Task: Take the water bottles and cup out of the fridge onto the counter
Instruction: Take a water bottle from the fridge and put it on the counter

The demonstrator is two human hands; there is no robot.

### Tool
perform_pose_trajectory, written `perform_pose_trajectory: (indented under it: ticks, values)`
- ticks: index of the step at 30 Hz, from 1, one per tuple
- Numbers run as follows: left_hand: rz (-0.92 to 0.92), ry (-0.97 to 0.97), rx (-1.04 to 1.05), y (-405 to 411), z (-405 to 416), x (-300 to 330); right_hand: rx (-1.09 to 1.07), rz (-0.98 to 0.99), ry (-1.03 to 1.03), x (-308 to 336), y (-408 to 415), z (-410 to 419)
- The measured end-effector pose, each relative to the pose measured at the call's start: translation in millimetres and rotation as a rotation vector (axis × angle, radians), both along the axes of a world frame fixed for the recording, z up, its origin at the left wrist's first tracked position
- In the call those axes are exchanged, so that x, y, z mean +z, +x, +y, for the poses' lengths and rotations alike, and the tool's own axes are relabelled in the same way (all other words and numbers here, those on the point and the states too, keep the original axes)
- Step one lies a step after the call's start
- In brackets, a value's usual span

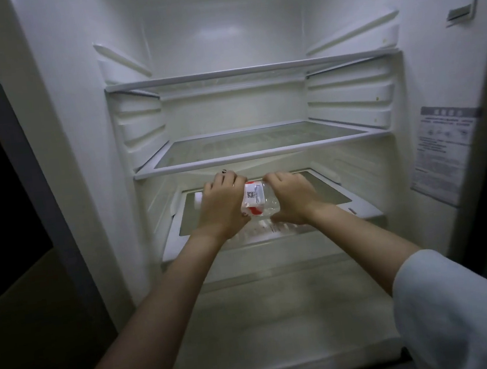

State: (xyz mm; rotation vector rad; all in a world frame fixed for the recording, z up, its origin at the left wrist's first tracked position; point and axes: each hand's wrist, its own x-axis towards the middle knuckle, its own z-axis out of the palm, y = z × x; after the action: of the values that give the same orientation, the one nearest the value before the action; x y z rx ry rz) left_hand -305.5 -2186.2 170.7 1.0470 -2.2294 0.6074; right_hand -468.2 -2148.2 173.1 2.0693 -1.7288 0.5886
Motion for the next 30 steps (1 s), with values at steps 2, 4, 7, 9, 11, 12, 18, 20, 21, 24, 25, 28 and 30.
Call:
perform_pose_trajectory:
  ticks: [2, 4, 7, 9, 11, 12, 18, 20, 21, 24, 25, 28, 30]
  values:
    - [0.003, 0.01, 0.005, -1, 10, 2, -0.015, -0.032, 0.002, 0, 3, 6]
    - [-0.026, 0.022, 0.01, 0, 17, 5, -0.046, -0.1, 0.003, 0, 5, 11]
    - [-0.045, -0.084, -0.005, 5, 32, 12, -0.07, -0.204, -0.024, 0, 10, 25]
    - [-0.035, -0.195, -0.028, 7, 39, 15, -0.057, -0.242, -0.039, -1, 13, 35]
    - [-0.03, -0.247, -0.065, 10, 46, 18, -0.037, -0.274, -0.065, -4, 16, 46]
    - [-0.04, -0.26, -0.083, 12, 49, 18, -0.035, -0.286, -0.073, -5, 17, 50]
    - [-0.069, -0.384, -0.131, 24, 75, 13, 0.019, -0.407, -0.112, -10, 28, 81]
    - [-0.071, -0.41, -0.146, 26, 85, 13, 0.009, -0.475, -0.094, -13, 32, 89]
    - [-0.065, -0.412, -0.166, 27, 89, 12, -0.002, -0.509, -0.09, -16, 34, 92]
    - [-0.008, -0.401, -0.25, 30, 102, 4, -0.022, -0.646, -0.063, -24, 40, 108]
    - [0.023, -0.4, -0.285, 32, 107, 1, -0.025, -0.694, -0.047, -27, 42, 114]
    - [0.185, -0.304, -0.417, 36, 126, -14, -0.032, -0.848, -0.011, -42, 44, 130]
    - [0.319, -0.174, -0.468, 33, 144, -28, 0.002, -0.963, -0.003, -52, 43, 143]
